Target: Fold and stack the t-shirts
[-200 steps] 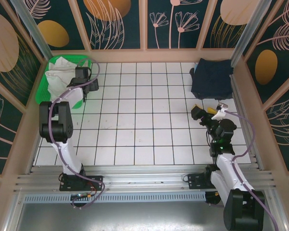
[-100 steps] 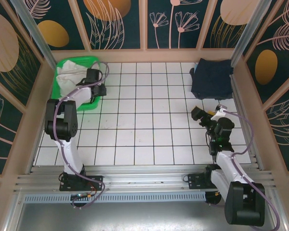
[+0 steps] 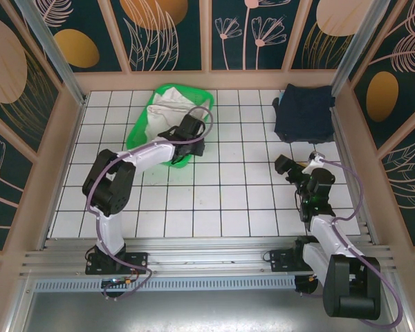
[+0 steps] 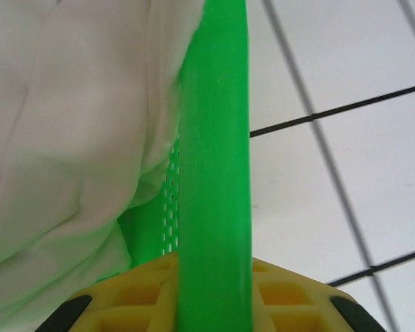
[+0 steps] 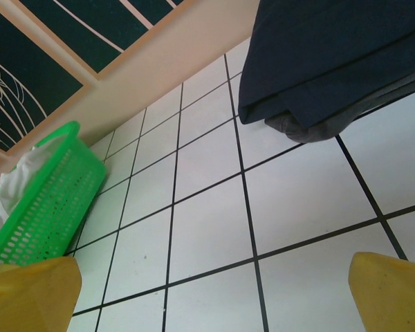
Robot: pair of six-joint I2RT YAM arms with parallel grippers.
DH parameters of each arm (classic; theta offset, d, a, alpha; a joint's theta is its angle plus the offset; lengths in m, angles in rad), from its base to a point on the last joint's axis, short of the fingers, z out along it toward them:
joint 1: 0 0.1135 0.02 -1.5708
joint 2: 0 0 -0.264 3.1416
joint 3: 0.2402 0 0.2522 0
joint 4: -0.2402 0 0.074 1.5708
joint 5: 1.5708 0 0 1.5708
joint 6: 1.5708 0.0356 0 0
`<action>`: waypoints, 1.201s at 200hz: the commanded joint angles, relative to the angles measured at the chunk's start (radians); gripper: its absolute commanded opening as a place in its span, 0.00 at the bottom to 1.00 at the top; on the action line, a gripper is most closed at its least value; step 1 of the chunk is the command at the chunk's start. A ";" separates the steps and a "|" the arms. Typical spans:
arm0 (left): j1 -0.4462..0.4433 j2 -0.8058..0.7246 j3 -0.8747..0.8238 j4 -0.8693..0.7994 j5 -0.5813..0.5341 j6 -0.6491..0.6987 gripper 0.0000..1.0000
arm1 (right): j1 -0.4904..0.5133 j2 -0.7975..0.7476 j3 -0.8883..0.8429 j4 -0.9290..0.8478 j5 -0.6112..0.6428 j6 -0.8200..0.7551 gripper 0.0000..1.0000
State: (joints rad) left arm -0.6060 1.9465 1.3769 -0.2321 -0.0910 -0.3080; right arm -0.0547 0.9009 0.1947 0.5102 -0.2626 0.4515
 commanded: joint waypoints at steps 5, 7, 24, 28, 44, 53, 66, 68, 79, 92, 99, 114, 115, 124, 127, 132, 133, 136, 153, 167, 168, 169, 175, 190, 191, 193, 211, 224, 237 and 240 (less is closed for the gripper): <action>-0.014 0.029 0.046 0.023 0.023 -0.097 0.00 | -0.009 0.005 0.029 -0.010 -0.001 0.004 0.99; -0.015 0.027 0.045 0.022 0.013 -0.098 0.00 | -0.009 0.004 0.029 -0.010 -0.001 0.004 0.99; -0.011 0.001 0.018 0.002 -0.124 -0.114 0.00 | -0.010 0.004 0.031 -0.017 -0.002 0.004 0.99; -0.009 -0.006 0.010 -0.008 -0.164 -0.112 0.00 | -0.010 0.004 0.031 -0.020 -0.003 0.004 0.99; 0.016 -0.052 -0.036 -0.028 -0.294 -0.095 0.00 | -0.011 0.002 0.032 -0.024 -0.004 0.003 0.99; 0.048 -0.085 -0.074 -0.015 -0.322 -0.069 0.00 | -0.012 0.002 0.032 -0.023 -0.004 0.004 0.99; 0.119 -0.133 -0.126 0.017 -0.312 -0.026 0.00 | -0.012 0.004 0.031 -0.021 -0.006 0.004 0.99; 0.132 -0.139 -0.132 0.025 -0.306 -0.015 0.00 | -0.012 0.004 0.031 -0.021 -0.006 0.004 0.99; 0.190 -0.170 -0.173 0.090 -0.282 0.069 0.00 | -0.013 0.006 0.031 -0.020 -0.007 0.006 0.99; 0.238 -0.179 -0.186 0.138 -0.281 0.169 0.00 | -0.014 0.010 0.032 -0.020 -0.006 0.006 0.99; 0.257 -0.170 -0.177 0.148 -0.297 0.213 0.00 | -0.015 0.010 0.032 -0.021 -0.005 0.006 0.99; 0.294 -0.133 -0.133 0.152 -0.304 0.302 0.00 | -0.017 0.011 0.031 -0.025 -0.002 0.006 0.99; 0.296 -0.130 -0.131 0.152 -0.304 0.308 0.00 | -0.017 0.011 0.031 -0.024 -0.001 0.006 0.99; 0.315 -0.110 -0.110 0.159 -0.289 0.349 0.00 | -0.019 0.012 0.033 -0.029 -0.001 0.006 0.99; 0.320 -0.105 -0.108 0.165 -0.277 0.366 0.00 | -0.019 0.012 0.033 -0.030 -0.001 0.006 0.99; 0.331 -0.100 -0.107 0.180 -0.259 0.391 0.00 | -0.020 0.012 0.033 -0.032 -0.001 0.006 0.99; 0.332 -0.098 -0.107 0.184 -0.256 0.394 0.00 | -0.020 0.012 0.033 -0.032 -0.001 0.005 0.99; 0.338 -0.097 -0.108 0.193 -0.250 0.404 0.00 | -0.020 0.012 0.033 -0.032 0.000 0.006 0.99; 0.368 -0.079 -0.112 0.232 -0.186 0.477 0.00 | -0.023 0.013 0.033 -0.035 0.002 0.007 0.99; 0.391 -0.056 -0.092 0.224 -0.189 0.510 0.00 | -0.025 0.016 0.033 -0.033 0.002 0.009 0.99; 0.392 -0.054 -0.090 0.223 -0.188 0.515 0.00 | -0.025 0.017 0.033 -0.033 0.002 0.009 0.99; 0.392 -0.052 -0.089 0.222 -0.187 0.519 0.00 | -0.025 0.018 0.034 -0.033 0.002 0.009 0.99; 0.397 -0.043 -0.085 0.221 -0.190 0.539 0.00 | -0.026 0.019 0.033 -0.033 0.005 0.010 0.99; 0.407 -0.024 -0.077 0.212 -0.208 0.555 0.00 | -0.028 0.027 0.035 -0.032 0.005 0.011 0.99; 0.409 -0.023 -0.076 0.210 -0.208 0.555 0.00 | -0.028 0.027 0.035 -0.032 0.005 0.011 0.99; 0.411 -0.022 -0.075 0.207 -0.208 0.554 0.00 | -0.029 0.029 0.035 -0.033 0.005 0.011 0.99; 0.441 -0.022 -0.089 0.221 -0.232 0.519 0.00 | -0.029 0.036 0.039 -0.035 0.006 0.012 0.99; 0.473 -0.021 -0.096 0.229 -0.249 0.487 0.00 | -0.031 0.038 0.039 -0.035 0.008 0.012 0.99; 0.493 -0.016 -0.096 0.228 -0.255 0.480 0.00 | -0.030 0.039 0.037 -0.031 0.006 0.013 0.99; 0.496 -0.014 -0.096 0.228 -0.259 0.482 0.00 | -0.031 0.039 0.039 -0.031 0.006 0.013 0.99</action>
State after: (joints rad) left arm -0.1669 1.9251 1.2606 -0.0753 -0.3138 0.1944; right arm -0.0788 0.9333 0.2070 0.4709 -0.2619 0.4522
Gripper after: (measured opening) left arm 0.182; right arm 0.990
